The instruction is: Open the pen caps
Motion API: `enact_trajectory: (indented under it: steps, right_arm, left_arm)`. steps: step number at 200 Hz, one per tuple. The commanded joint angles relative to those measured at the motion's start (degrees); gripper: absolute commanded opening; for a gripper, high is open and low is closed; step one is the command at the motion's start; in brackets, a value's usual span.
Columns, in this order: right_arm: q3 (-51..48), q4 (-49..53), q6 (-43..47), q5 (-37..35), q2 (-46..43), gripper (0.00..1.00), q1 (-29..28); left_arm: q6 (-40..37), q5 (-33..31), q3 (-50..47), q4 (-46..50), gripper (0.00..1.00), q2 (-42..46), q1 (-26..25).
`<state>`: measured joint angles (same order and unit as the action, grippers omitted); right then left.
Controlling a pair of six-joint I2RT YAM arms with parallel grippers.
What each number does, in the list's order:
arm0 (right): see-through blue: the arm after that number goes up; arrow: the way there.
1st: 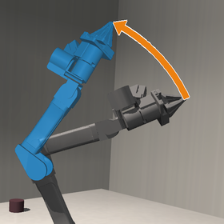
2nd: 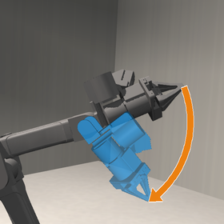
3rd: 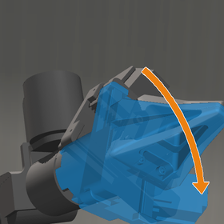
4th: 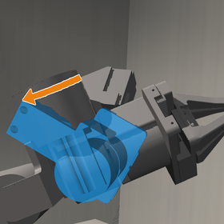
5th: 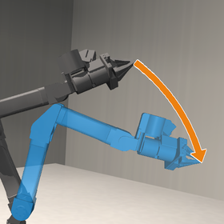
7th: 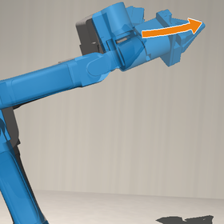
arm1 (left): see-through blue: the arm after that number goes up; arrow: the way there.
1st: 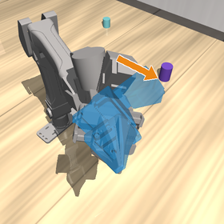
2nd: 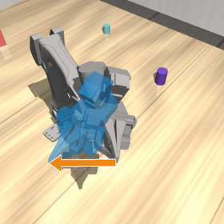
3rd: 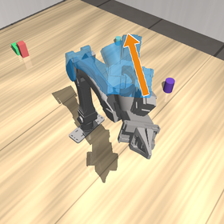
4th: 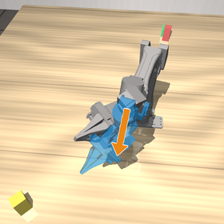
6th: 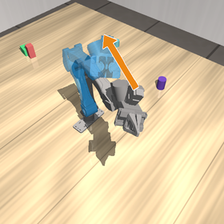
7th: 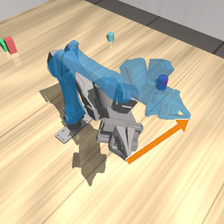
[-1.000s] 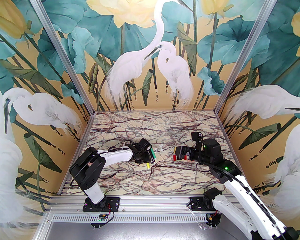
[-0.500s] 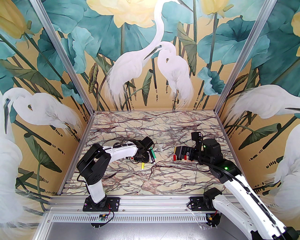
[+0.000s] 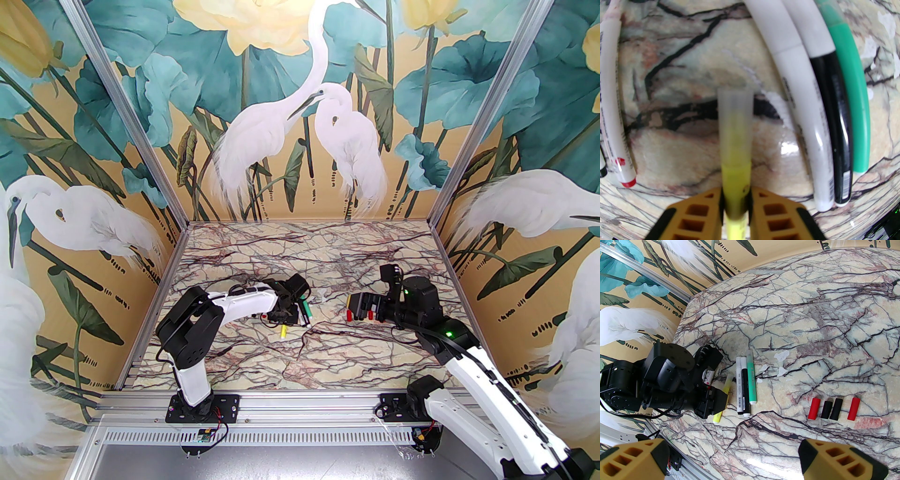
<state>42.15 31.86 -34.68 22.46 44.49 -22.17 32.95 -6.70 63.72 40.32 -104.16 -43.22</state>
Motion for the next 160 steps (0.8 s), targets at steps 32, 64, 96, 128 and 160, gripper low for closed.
enact_trajectory:
  steps: [32, 64, 96, 128, 160]
  right_arm:
    - [-2.0, -4.7, -4.1, 3.9, 1.6, 1.0, -0.6]
    - [-3.1, -7.9, -9.0, 3.0, 4.3, 0.93, -2.0]
    - [-4.7, -15.8, -14.1, 0.9, 8.0, 0.78, -6.3]
    - [-3.2, -19.6, -17.1, -4.1, 13.8, 0.65, -11.1]
    - [-1.6, -22.4, -18.8, -8.0, 18.5, 0.58, -14.2]
  left_arm:
    - [-4.2, -2.4, -5.2, -3.5, 0.21, 8.0, 0.7]
    - [-10.9, 9.4, -8.4, -10.4, 0.2, 15.3, 0.7]
    - [-12.9, 19.7, -11.4, -17.2, 0.19, 21.7, 0.8]
    - [-12.3, 31.4, -14.0, -25.0, 0.17, 24.6, 0.8]
    - [-11.0, 39.4, -16.2, -31.1, 0.17, 25.2, 0.7]
